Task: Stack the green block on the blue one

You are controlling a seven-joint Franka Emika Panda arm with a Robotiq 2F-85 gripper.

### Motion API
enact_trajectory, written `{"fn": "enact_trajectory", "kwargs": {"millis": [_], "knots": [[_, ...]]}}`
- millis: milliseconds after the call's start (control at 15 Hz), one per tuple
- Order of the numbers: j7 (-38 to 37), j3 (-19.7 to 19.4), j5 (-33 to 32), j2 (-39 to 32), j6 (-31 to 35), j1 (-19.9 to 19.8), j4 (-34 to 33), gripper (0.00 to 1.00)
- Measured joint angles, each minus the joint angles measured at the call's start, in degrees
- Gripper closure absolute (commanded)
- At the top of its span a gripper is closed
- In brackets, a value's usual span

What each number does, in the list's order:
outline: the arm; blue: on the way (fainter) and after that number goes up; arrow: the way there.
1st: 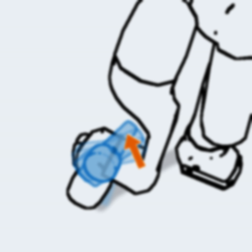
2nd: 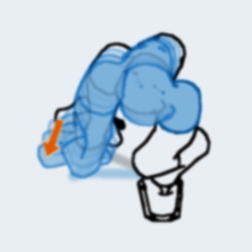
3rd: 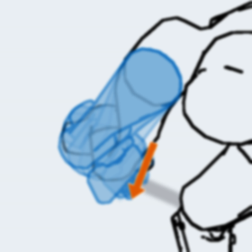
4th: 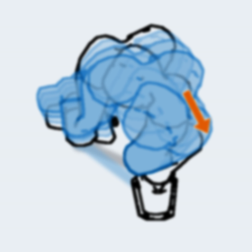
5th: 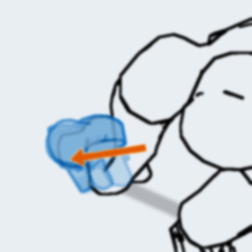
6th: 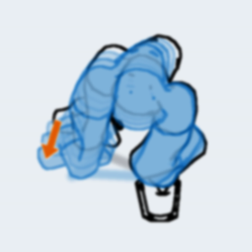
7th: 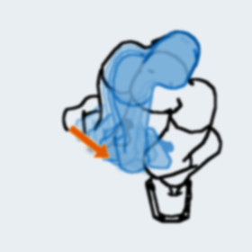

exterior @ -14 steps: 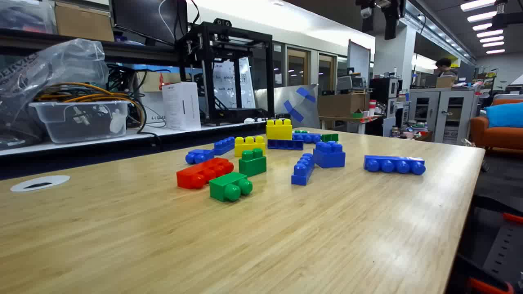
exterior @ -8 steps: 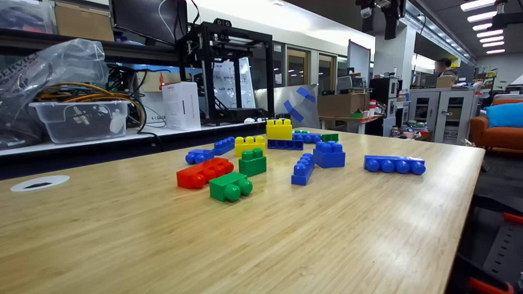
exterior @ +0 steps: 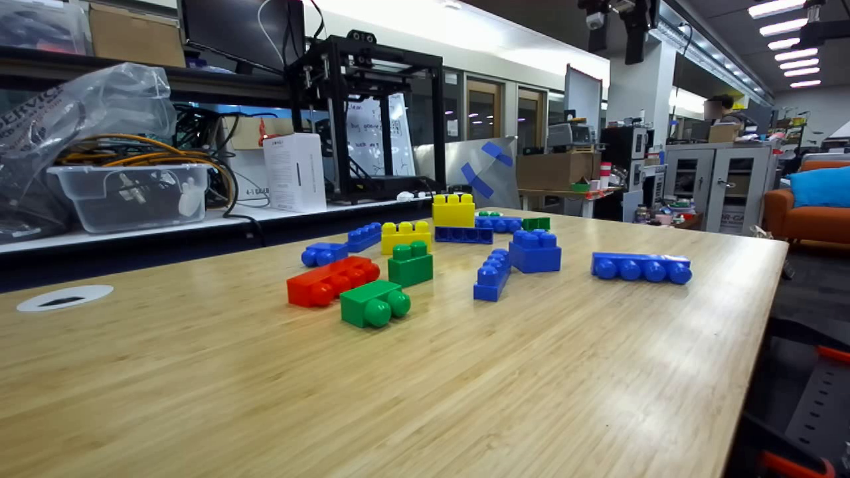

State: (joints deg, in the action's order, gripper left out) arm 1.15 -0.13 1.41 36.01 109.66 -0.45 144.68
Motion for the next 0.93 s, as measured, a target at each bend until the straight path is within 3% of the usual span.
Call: {"fn": "enact_trajectory", "kwargs": {"millis": [533, 933], "knots": [[0.0, 0.0, 0.3, -0.9, 0.6, 0.0, 0.0, 0.00], [-4.0, 1.8, 4.0, -9.9, 7.9, 1.2, 0.0, 0.00]]}}
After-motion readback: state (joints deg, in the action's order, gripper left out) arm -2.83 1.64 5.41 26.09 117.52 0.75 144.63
